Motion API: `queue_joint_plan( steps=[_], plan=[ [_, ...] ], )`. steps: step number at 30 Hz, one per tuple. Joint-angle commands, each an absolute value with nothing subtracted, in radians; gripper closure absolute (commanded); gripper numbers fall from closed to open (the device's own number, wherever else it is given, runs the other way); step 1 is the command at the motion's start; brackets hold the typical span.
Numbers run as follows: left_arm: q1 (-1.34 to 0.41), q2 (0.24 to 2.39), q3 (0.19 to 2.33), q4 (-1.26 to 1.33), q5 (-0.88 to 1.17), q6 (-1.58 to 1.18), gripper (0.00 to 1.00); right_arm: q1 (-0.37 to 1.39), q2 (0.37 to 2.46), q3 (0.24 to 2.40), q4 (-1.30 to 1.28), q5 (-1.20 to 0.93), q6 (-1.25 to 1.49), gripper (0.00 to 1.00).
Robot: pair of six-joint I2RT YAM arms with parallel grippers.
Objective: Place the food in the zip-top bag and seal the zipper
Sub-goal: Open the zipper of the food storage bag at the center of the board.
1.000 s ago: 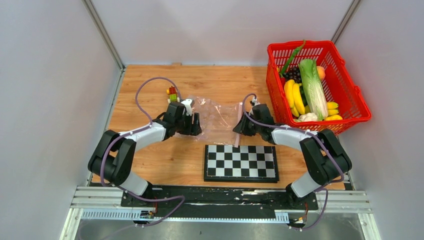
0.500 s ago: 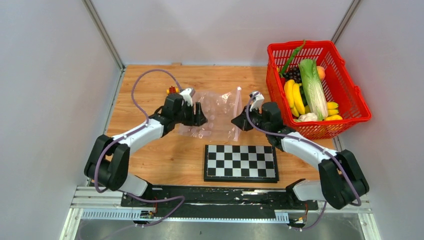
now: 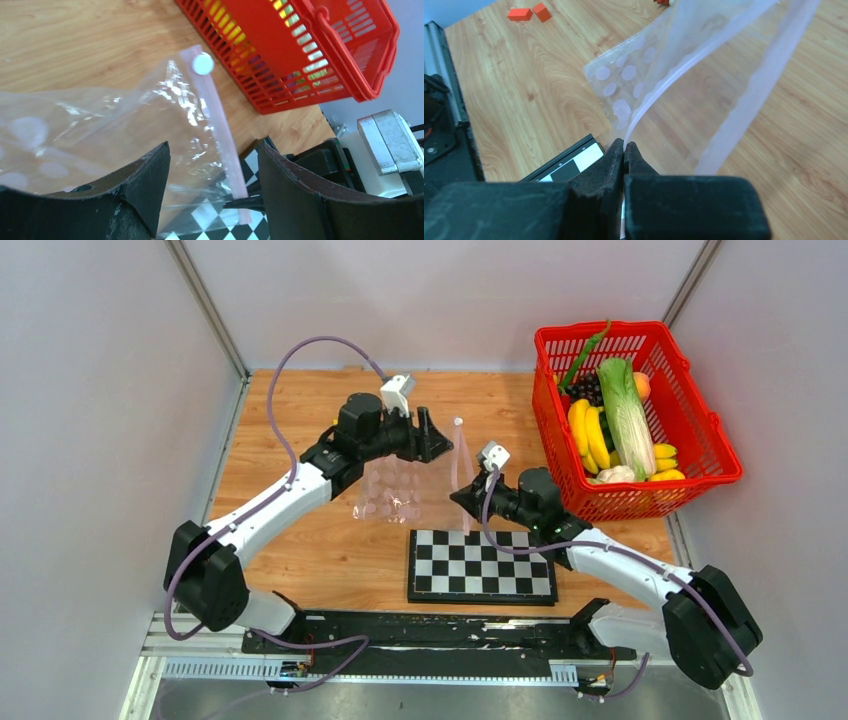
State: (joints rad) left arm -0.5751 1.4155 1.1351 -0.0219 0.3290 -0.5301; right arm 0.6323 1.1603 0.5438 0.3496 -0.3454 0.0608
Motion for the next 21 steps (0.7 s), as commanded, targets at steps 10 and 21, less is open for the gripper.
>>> queue_joint_plan(
  steps=[10,21],
  plan=[
    [-0.711,1.433,1.221,-0.206,0.138,-0.448,0.33,0.706,1.123,0.594,0.358,-0.199,-0.037,1.00],
    [-0.750,1.493,1.293,-0.304,0.096,-0.420,0.30,0.755,1.119,0.615,0.345,-0.145,-0.058,1.00]
  ],
)
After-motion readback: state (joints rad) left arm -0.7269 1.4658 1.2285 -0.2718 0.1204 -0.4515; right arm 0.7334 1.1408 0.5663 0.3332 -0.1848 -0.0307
